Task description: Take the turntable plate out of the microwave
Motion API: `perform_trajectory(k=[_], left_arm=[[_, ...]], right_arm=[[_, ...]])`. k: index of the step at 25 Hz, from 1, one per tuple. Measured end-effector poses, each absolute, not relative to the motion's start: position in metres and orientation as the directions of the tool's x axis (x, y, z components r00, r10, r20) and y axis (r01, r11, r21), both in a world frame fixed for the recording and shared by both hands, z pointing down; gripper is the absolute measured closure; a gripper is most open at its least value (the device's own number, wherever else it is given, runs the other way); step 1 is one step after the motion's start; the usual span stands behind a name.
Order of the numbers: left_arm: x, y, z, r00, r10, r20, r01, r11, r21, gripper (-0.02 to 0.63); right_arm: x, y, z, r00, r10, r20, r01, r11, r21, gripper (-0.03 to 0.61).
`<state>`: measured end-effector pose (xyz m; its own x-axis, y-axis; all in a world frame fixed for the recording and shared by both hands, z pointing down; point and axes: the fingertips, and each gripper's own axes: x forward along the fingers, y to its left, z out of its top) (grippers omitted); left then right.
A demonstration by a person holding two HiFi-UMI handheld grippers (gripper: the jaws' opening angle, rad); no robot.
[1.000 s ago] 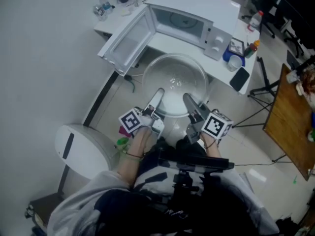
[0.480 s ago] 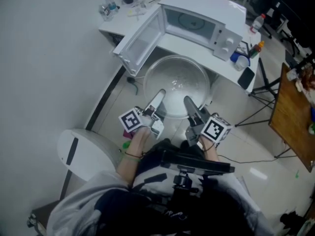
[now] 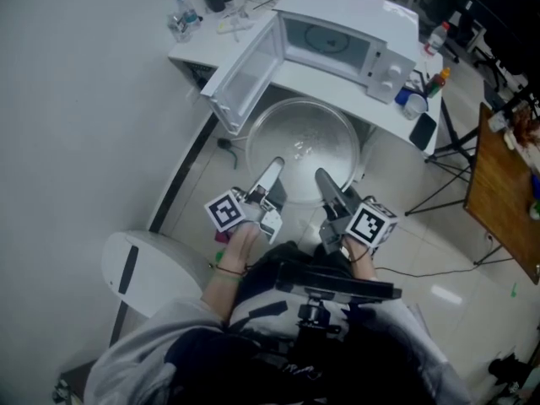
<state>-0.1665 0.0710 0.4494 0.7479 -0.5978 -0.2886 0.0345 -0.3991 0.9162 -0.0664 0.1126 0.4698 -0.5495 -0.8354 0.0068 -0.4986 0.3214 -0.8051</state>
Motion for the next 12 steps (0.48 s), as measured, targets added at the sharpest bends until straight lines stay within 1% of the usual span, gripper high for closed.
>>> perform_trajectory(k=[6,12], left_arm=[[-0.176,0.069,0.450,0.734,-0.616,-0.286,0.031,-0.390,0.920,0.563],[-0.180,0.068,0.449,0.717,-0.641,-0.275,0.021,-0.374,0.927,0.563]], right_arm=[[-0.072,0.109,0.473,-0.549,-0.836,0.014,-0.508,0.321,-0.799,0.483],[-0.079,0.105,0.460,-0.571,-0.821,-0.010,-0.487,0.348,-0.801,0.483]])
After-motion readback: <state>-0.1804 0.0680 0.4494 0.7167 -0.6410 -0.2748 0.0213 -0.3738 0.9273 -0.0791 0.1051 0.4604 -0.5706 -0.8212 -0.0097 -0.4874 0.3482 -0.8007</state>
